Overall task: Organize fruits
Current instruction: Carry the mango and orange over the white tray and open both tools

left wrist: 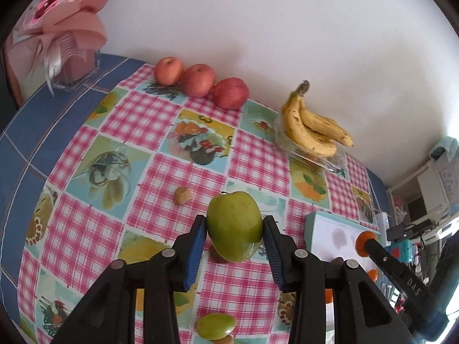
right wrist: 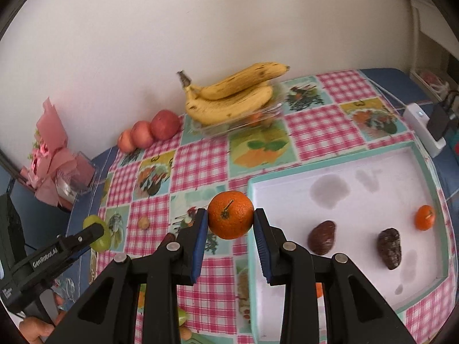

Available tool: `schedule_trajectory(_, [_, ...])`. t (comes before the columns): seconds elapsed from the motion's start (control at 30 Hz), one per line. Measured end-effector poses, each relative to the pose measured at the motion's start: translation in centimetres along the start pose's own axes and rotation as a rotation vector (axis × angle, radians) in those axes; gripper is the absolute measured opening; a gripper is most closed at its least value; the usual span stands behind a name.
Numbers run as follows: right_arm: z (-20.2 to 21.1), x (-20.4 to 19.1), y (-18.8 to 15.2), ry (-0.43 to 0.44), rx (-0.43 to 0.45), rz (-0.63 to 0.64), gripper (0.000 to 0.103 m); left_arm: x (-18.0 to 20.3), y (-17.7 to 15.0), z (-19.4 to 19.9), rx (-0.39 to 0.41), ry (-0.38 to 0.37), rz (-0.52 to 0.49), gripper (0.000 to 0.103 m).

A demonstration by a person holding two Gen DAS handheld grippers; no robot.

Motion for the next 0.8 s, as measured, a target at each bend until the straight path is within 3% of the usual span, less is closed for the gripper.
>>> schedule_trajectory(0.53, [3.8, 11.0, 2.3, -0.161, 0.097, -0.167, 0.034, 7.1, -2.3, -1.1, -0.029, -0.045, -0.132, 0.042])
schedule_trajectory(0.8, [5.0, 13.5, 3.0, -0.197, 0.128, -0.193, 0.034, 12.2, -4.2, -2.4, -0.062, -0.087, -0.239, 0.042])
Point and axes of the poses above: each gripper's, at about its wrist camera, not at the fingertips, and z roughly against the way its jaws point, x to its right, y to its top, the point moved 5 cm from there along -z, roughly the way its jaws point, and after that the axes turned 8 degrees about x, right-handed, at the moved point
